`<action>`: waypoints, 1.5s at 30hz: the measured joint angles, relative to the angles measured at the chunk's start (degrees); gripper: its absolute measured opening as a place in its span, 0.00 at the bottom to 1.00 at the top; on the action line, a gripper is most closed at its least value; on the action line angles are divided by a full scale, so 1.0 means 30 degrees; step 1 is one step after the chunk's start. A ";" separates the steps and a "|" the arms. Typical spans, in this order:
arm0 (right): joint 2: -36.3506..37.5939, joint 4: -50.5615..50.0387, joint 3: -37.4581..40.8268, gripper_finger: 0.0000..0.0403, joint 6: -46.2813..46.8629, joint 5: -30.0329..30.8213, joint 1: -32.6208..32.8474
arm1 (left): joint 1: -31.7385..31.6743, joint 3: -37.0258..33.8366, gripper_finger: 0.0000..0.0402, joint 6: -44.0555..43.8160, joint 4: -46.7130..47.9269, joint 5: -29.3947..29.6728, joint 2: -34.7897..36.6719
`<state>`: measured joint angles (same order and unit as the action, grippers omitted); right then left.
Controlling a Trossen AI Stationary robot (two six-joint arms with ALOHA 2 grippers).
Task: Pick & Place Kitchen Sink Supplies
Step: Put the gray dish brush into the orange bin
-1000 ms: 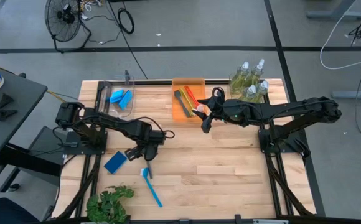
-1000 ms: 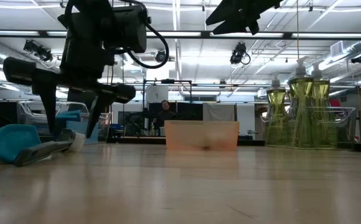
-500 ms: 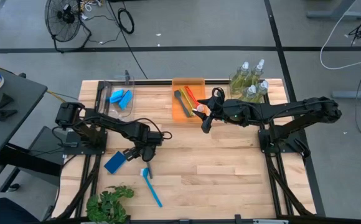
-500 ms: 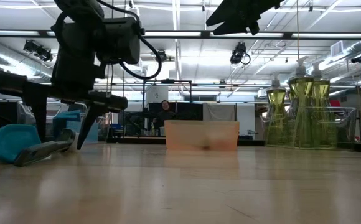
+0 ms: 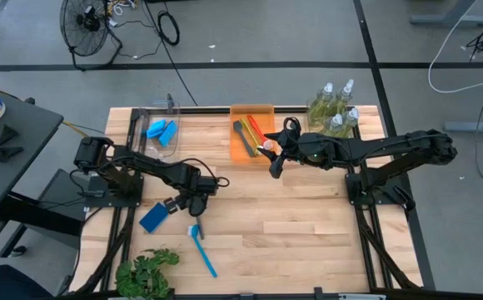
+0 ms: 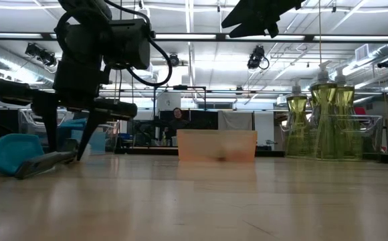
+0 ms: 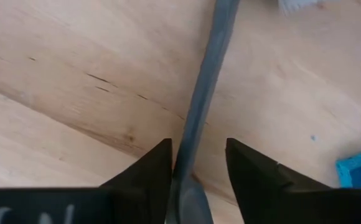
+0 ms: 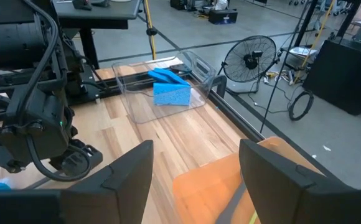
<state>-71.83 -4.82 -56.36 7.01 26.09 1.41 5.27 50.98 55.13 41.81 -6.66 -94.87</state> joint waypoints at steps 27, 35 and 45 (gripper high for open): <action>0.0007 0.0036 0.0000 0.60 -0.0007 0.0000 0.0007 | 0.0003 0.0642 0.08 -0.0164 0.1032 0.0381 -0.0801; 0.0007 0.0030 0.0000 0.60 -0.0015 0.0000 0.0003 | 0.0003 0.2363 0.06 -0.0182 0.2831 0.0616 -0.0801; 0.0007 0.0027 0.0000 0.60 -0.0323 0.0000 0.0007 | -0.0384 0.5698 0.06 -0.2025 0.6071 0.1169 -0.0787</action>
<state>-71.81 -4.74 -56.36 6.04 26.09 1.43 4.12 68.07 49.06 60.02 -3.15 -97.23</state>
